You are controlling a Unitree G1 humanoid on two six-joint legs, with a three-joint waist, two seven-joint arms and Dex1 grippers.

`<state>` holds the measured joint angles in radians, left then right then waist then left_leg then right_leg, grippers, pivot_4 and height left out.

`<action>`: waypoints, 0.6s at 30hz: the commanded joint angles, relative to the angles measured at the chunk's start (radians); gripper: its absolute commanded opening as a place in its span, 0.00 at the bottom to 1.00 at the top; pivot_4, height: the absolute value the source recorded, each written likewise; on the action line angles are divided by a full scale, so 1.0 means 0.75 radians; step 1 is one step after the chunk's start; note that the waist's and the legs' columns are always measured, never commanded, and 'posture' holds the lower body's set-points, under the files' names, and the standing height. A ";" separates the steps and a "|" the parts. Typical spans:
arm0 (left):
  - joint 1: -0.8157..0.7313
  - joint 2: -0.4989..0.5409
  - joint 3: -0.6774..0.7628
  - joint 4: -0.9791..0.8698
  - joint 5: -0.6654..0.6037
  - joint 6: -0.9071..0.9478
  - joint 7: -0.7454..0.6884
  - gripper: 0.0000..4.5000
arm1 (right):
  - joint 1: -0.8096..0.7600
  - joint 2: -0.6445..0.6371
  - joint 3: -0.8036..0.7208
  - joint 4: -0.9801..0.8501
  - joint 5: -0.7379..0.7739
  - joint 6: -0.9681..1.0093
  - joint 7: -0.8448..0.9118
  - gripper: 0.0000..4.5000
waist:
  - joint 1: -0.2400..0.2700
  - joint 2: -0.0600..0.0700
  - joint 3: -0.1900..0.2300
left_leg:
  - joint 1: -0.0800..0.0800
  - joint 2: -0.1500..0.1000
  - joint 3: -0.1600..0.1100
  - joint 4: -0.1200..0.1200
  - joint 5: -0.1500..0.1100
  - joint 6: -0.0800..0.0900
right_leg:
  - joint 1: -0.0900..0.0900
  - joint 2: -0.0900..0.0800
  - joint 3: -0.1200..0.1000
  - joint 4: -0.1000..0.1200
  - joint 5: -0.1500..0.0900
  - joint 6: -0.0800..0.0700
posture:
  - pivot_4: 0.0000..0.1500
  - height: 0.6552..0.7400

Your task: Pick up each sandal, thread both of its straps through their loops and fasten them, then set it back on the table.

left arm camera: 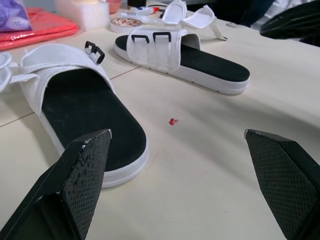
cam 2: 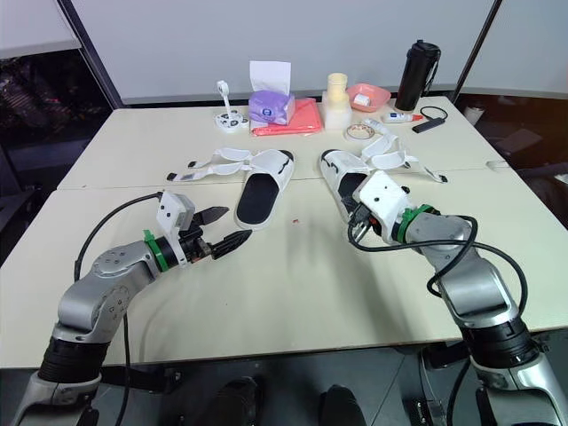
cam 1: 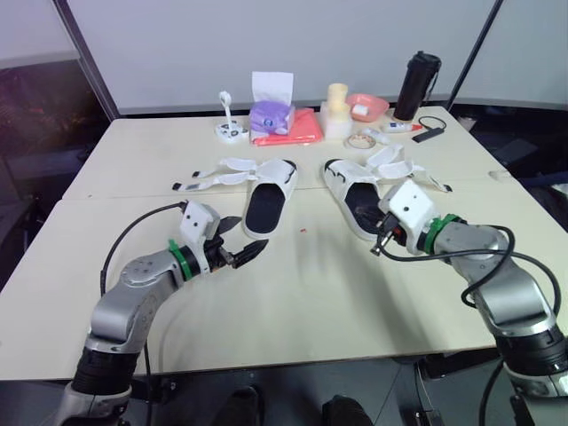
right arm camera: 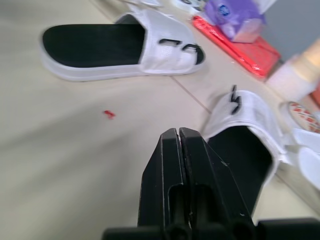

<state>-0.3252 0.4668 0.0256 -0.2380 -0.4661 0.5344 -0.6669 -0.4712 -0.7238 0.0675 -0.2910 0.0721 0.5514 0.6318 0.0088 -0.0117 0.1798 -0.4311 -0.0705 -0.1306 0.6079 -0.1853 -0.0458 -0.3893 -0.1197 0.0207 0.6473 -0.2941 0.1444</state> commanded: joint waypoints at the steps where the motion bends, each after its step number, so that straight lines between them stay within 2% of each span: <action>1: -0.017 -0.006 0.010 -0.038 0.004 -0.027 0.009 1.00 | -0.108 0.002 0.063 0.128 -0.128 -0.142 -0.042 0.33 | -0.003 0.000 0.000 | 0.000 0.000 0.001 0.000 0.000 0.000 | 0.000 0.000 0.000 0.000 0.000 0.000 | 1.00 1.00; 4: -0.024 -0.008 0.005 -0.030 0.007 -0.028 0.006 1.00 | -0.226 0.017 0.182 0.349 -0.283 -0.328 -0.081 0.61 | -0.012 0.000 0.000 | 0.000 0.000 0.003 0.000 0.000 0.000 | 0.000 0.000 0.000 0.000 0.000 0.000 | 1.00 1.00; 7: -0.027 -0.010 -0.001 -0.031 0.012 -0.030 0.004 1.00 | -0.356 0.037 0.314 0.666 -0.467 -0.560 -0.164 0.97 | -0.027 0.000 0.000 | 0.000 0.000 0.004 -0.002 0.001 -0.001 | -0.001 0.000 0.000 0.000 0.000 0.000 | 1.00 1.00; 12: -0.017 -0.014 0.004 -0.047 0.016 -0.030 0.015 1.00 | -0.577 0.101 0.463 1.183 -0.709 -0.865 -0.371 0.99 | -0.036 0.000 0.000 | 0.000 0.000 0.005 -0.003 0.001 -0.002 | -0.002 0.000 0.001 0.000 0.000 0.000 | 1.00 1.00; 18: 0.013 -0.016 0.010 -0.082 0.018 -0.025 0.037 1.00 | -0.807 0.210 0.530 1.703 -0.848 -1.051 -0.632 0.99 | -0.040 0.001 0.001 | 0.000 0.000 0.005 -0.005 0.002 -0.004 | -0.003 0.000 0.002 0.001 0.000 0.000 | 1.00 1.00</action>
<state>-0.3159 0.4507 0.0166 -0.2536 -0.4487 0.5308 -0.6458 -1.0219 -0.5779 0.4656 0.9199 -0.5399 -0.1965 0.2240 -0.0210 -0.0108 0.1805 -0.4309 -0.0706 -0.1266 0.6042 -0.1834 -0.0486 -0.3917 -0.1193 0.0219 0.6478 -0.2939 0.1443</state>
